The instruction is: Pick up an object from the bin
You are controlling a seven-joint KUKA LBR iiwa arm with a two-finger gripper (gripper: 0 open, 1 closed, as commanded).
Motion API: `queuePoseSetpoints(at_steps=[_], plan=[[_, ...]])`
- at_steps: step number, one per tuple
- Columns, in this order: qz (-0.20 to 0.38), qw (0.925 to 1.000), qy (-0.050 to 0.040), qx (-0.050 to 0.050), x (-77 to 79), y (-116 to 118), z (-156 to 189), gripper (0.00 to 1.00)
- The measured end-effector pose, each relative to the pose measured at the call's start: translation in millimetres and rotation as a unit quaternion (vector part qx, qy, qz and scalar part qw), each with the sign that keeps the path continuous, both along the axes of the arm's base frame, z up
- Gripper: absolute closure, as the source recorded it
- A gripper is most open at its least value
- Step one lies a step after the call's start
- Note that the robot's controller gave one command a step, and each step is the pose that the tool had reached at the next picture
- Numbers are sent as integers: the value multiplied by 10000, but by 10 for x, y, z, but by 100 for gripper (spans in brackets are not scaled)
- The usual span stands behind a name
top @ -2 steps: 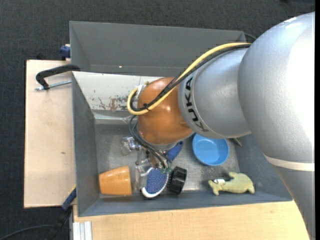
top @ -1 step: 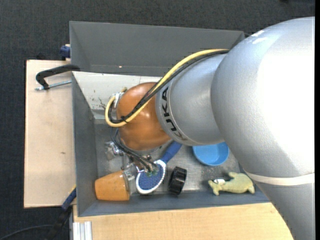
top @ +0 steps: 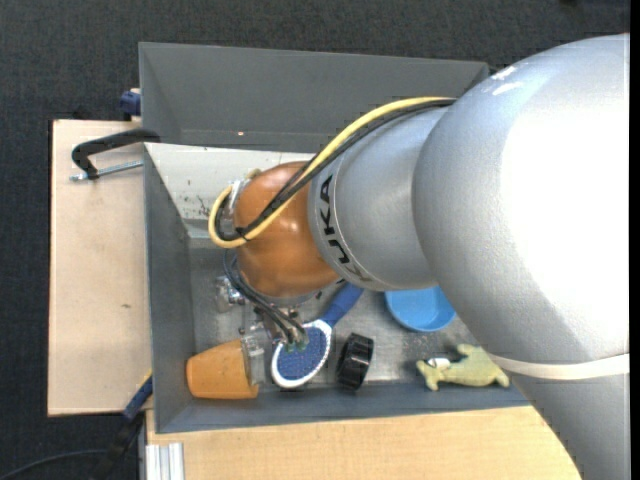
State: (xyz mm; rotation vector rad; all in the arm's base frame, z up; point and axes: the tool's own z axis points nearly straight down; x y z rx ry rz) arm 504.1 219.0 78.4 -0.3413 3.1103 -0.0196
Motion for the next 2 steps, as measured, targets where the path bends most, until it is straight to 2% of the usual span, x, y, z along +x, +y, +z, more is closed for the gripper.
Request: queuePoseSetpoints(at_steps=[1,2], plan=[[-30,10000,2,-27,9,-36,-2,100],[11,10000,4,85,4,-36,1345,100]])
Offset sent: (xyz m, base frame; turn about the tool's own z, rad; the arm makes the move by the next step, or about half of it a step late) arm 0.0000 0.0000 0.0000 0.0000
